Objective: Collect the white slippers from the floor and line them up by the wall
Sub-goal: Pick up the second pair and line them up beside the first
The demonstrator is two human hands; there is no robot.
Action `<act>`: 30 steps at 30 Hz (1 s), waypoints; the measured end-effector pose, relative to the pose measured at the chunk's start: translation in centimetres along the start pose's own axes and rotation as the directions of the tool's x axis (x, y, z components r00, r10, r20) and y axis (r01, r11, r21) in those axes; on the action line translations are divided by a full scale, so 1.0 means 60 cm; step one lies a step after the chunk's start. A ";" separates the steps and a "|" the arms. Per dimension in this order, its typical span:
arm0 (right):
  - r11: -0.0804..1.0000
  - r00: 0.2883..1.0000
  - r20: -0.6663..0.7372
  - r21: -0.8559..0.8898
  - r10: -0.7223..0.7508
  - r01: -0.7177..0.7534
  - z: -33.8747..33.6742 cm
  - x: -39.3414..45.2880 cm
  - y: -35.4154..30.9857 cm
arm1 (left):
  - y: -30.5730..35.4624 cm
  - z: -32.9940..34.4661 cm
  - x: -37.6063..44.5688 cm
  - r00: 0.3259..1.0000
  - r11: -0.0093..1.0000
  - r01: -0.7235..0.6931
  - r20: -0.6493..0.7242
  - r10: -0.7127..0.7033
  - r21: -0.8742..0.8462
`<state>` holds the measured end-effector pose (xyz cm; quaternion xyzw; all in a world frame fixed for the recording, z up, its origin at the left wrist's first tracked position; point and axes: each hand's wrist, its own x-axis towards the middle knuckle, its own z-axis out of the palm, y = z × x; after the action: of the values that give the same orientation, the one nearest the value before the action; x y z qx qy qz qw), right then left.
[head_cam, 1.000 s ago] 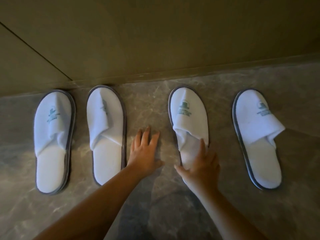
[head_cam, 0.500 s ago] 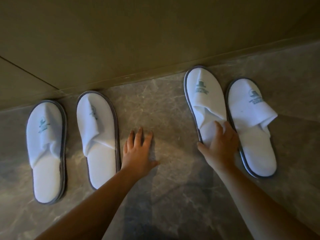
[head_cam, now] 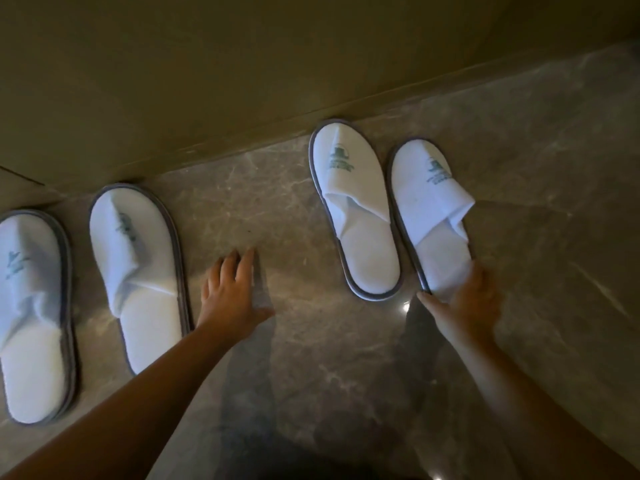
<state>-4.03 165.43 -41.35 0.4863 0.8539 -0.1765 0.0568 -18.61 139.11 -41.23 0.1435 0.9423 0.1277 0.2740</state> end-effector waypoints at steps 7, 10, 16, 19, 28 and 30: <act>0.957 0.991 -0.130 0.286 -0.007 0.045 -0.028 -0.010 -0.010 | 0.083 -0.008 -0.015 0.989 0.979 -0.147 -0.042 0.142 -0.143; 0.831 0.987 -0.154 0.542 -0.048 0.125 -0.045 -0.050 -0.044 | 0.139 -0.017 -0.027 0.966 0.906 -0.256 -0.064 0.249 -0.338; 0.704 0.955 -0.118 0.652 -0.271 0.280 -0.038 -0.124 -0.128 | 0.211 -0.045 -0.061 0.980 0.599 -0.170 -0.072 0.184 -0.782; 0.670 0.930 -0.056 0.678 -0.364 0.303 -0.033 -0.137 -0.155 | 0.194 -0.057 -0.060 0.988 0.539 -0.121 -0.155 -0.017 -0.834; 0.825 0.883 0.086 0.409 -0.461 0.391 0.014 -0.113 -0.168 | 0.035 -0.045 -0.045 0.948 0.529 0.226 0.060 -0.311 -0.818; 0.835 0.864 0.117 0.348 -0.490 0.427 0.026 -0.106 -0.172 | 0.020 -0.030 -0.042 0.932 0.474 0.275 0.110 -0.346 -0.836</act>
<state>-9.61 154.91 -38.54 0.2488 0.8968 -0.3652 0.0214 -17.30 139.04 -38.19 -0.1835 0.7831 0.5173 0.2922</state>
